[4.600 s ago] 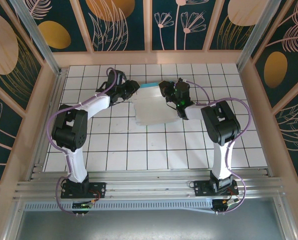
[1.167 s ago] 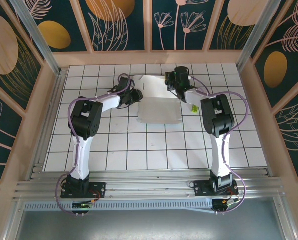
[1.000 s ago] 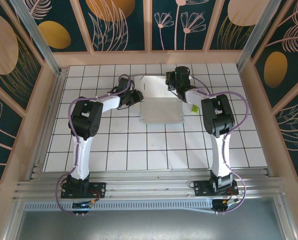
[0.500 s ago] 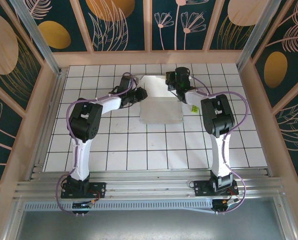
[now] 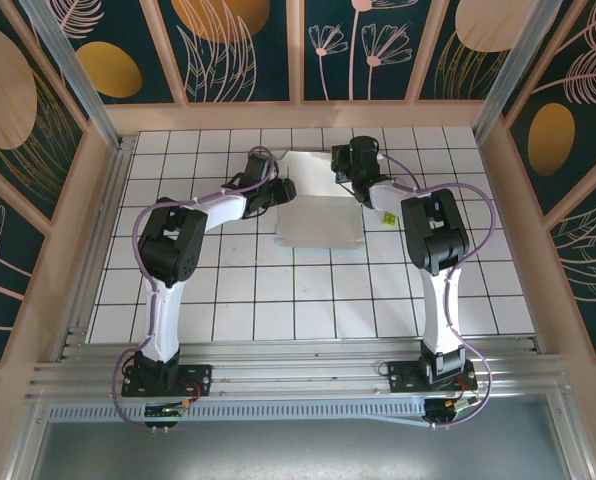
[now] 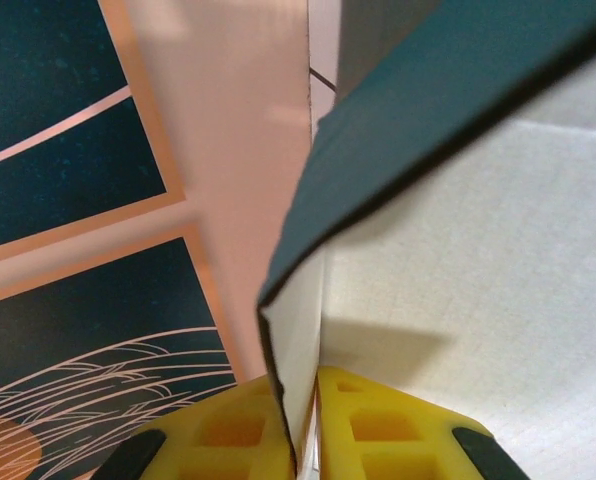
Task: Fold the paper box
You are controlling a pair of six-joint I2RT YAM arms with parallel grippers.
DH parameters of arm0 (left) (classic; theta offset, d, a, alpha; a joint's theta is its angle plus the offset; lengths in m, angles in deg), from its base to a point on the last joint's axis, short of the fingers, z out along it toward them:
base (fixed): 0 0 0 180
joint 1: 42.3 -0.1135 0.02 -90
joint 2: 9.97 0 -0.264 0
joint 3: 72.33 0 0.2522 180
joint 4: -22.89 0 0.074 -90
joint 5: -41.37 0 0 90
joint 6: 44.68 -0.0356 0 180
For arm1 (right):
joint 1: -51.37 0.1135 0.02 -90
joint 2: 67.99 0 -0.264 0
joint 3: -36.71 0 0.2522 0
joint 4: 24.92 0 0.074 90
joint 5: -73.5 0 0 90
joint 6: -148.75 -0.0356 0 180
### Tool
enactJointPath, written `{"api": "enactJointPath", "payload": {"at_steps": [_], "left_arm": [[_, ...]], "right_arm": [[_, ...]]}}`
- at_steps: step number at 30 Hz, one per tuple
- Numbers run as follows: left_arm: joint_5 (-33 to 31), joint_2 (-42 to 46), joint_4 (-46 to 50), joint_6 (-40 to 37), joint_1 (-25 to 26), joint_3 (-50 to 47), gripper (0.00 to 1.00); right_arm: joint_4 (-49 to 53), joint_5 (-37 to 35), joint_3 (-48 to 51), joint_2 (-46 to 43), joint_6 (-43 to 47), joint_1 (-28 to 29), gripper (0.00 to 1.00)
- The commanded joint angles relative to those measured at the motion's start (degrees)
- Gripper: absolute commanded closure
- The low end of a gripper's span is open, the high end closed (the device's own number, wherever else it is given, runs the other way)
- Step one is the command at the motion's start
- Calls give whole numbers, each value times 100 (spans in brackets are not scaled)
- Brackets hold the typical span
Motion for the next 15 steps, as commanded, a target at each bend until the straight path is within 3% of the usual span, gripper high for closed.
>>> {"api": "enactJointPath", "payload": {"at_steps": [1,4,11,15], "left_arm": [[-953,101,1043,-242,10,377,57],[-1027,-143,1579,-195,9,721,56],[-181,-513,1611,-25,-7,1037,55],[-144,-698,1827,48,-8,1215,55]], "right_arm": [[-64,-162,130,-227,117,45,87],[-64,-153,135,-226,117,49,87],[-29,-170,114,-234,126,41,87],[-29,-161,116,-244,128,48,87]]}}
